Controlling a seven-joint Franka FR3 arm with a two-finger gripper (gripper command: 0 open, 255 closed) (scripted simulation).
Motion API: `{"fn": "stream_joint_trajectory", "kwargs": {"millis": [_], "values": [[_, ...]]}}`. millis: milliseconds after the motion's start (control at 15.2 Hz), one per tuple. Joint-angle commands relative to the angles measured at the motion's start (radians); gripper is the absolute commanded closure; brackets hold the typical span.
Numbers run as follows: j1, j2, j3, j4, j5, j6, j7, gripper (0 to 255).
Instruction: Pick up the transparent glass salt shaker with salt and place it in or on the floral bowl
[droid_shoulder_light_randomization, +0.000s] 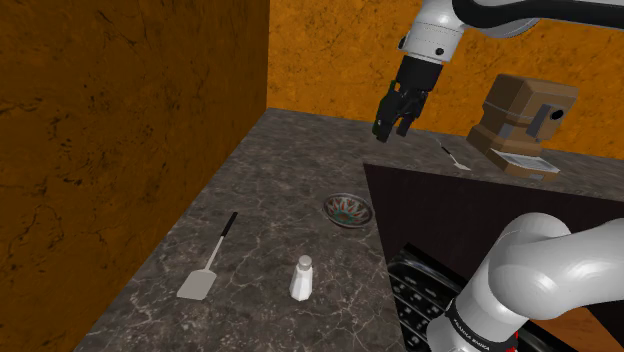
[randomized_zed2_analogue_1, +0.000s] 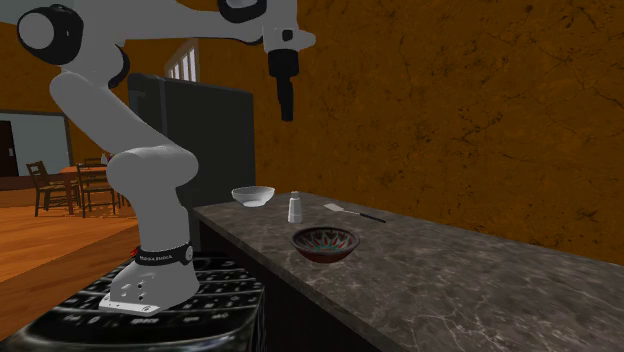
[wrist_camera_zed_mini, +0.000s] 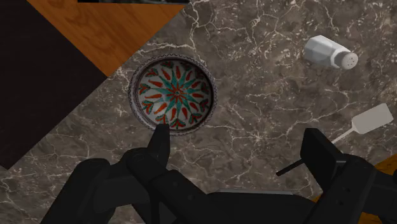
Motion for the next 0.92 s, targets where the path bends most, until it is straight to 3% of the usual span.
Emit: {"fn": "stream_joint_trajectory", "kwargs": {"millis": [0, 858], "values": [[0.0, 0.0, 0.0, 0.0, 0.0, 0.0, 0.0, 0], [0.087, 0.041, 0.245, -0.252, 0.174, 0.293, 0.229, 0]]}}
